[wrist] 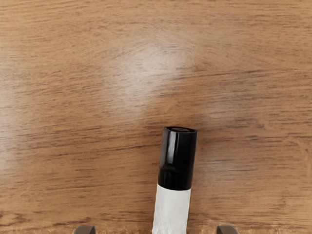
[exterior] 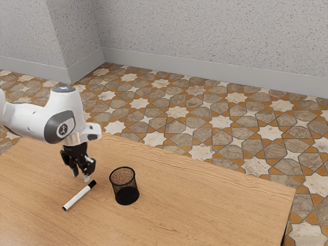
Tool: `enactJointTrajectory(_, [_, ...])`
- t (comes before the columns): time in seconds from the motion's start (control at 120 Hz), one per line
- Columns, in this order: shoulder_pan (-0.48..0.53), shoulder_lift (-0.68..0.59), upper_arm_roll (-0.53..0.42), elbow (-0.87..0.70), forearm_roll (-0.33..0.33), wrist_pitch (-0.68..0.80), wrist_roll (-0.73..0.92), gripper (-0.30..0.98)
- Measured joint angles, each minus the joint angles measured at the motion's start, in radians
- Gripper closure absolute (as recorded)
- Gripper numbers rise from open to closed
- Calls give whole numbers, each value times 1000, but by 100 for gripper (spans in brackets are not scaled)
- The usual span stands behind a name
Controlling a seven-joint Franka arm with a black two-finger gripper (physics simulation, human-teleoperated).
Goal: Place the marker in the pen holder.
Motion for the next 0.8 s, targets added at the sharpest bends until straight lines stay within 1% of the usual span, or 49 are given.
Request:
enactJointTrajectory(0.092, [6, -6, -1, -59, 12, 46, -17, 41])
enactJointTrajectory(0.192, [10, 1, -2, -82, 24, 84, -33, 42])
enactJointTrajectory(0.408, [-20, 46, -3, -71, 32, 134, -59, 44])
enactJointTrajectory(0.633, [-18, 78, -3, -63, 34, 156, -78, 46])
enactJointTrajectory(0.8, [-18, 87, -3, -62, 33, 163, -87, 52])
